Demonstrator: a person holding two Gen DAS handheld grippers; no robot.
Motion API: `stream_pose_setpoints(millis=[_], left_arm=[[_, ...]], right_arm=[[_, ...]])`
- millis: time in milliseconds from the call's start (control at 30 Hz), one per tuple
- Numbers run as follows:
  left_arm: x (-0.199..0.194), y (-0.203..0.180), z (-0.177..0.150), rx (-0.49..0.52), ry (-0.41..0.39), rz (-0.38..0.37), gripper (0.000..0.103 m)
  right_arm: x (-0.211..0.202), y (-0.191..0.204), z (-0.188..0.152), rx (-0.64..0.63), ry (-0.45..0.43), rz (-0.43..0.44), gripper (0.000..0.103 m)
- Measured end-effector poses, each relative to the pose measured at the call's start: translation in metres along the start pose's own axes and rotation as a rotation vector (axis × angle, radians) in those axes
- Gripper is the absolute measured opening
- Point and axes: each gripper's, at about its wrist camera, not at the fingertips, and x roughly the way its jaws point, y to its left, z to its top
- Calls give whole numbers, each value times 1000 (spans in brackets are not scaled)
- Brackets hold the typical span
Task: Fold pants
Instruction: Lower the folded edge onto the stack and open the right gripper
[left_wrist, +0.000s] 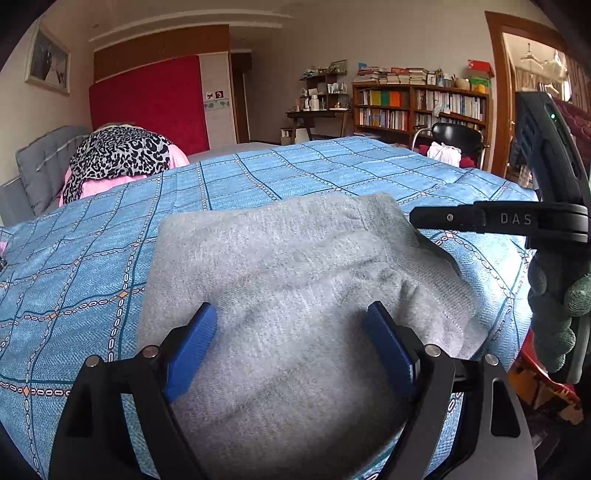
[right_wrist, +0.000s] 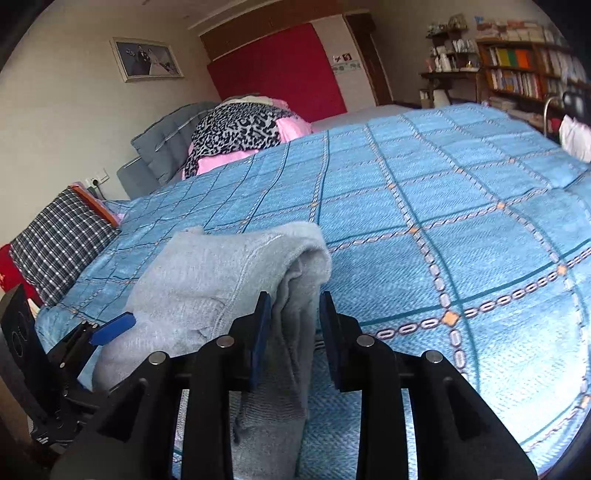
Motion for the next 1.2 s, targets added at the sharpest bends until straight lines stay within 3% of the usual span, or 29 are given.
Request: stream_pose_setpoints(millis=[67,200,300,367,600,800,1000,1200], left_arm=[[0,-7,-2,8,2,-28,82],[0,-12,-5,7,3,-39,82],[-3,-11,-7,-8,3,-50,82],[-6,-11,-9,-6,0,-55,82],[-6,-14,-17,18,-5,-60,82],[-12,-6,-15,-18,-10,-76,82],[-22,-2,-13,-43,-22,-85,82],[-33,8,-11,-64,-38,-48,82]], right_arm=[[-10,9,1,-15,-27,76,28],[-5,33,-6,-92,27,219,28],[15,39,-21,-130,103,175,28],[23,33,-31,-142,109,109,25],[26,18,-41,-100,93,129,23],[-13,7,-39,-17,61,178,24],[-19,1,-62,60,143,231,25],[-12,5,-63,92,157,262,35]])
